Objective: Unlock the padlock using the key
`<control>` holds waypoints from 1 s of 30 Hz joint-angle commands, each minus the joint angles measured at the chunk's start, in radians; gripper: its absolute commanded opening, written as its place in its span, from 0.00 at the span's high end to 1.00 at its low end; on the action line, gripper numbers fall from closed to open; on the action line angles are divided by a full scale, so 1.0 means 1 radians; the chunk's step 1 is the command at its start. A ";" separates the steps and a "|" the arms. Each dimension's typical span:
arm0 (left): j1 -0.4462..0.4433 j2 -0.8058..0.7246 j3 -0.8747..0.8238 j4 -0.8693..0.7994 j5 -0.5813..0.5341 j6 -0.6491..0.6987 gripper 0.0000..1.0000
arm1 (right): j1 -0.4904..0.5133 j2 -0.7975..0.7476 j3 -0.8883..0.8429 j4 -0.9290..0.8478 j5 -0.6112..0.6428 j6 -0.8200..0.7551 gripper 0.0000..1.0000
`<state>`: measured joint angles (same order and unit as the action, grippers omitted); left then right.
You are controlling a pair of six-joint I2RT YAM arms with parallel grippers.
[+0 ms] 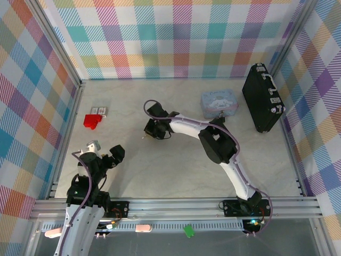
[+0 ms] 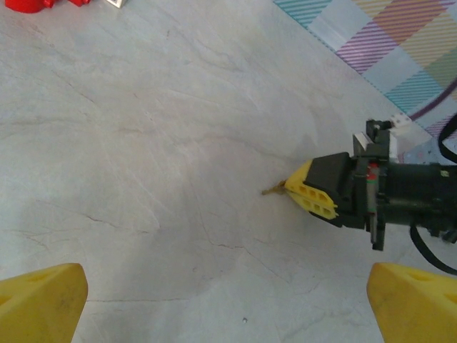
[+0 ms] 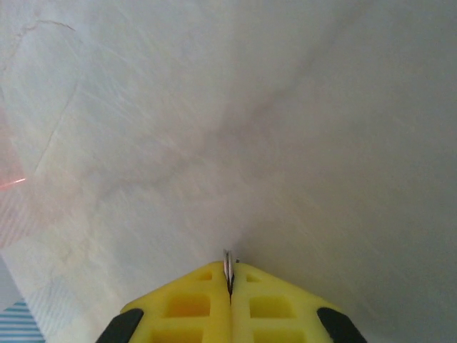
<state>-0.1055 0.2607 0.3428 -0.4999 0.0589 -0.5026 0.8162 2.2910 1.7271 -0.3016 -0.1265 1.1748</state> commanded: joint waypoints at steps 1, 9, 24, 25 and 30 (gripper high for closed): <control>-0.007 0.048 -0.006 0.072 0.067 0.028 0.00 | -0.020 -0.121 -0.124 0.204 -0.065 0.106 1.00; -0.011 0.302 0.037 0.202 0.252 -0.030 0.03 | -0.066 -0.370 -0.436 0.366 -0.099 0.060 1.00; -0.339 0.688 0.278 0.468 0.239 -0.109 0.15 | -0.146 -0.660 -0.843 0.868 -0.090 0.089 1.00; -0.357 0.697 0.278 0.503 0.274 -0.042 0.15 | -0.154 -0.671 -0.854 0.879 -0.091 0.094 1.00; -0.379 0.701 0.298 0.492 0.261 0.202 0.18 | -0.177 -0.717 -0.878 0.890 -0.132 0.106 1.00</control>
<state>-0.4789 0.9615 0.6071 -0.0540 0.3183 -0.4725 0.6521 1.6161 0.8597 0.5117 -0.2245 1.2652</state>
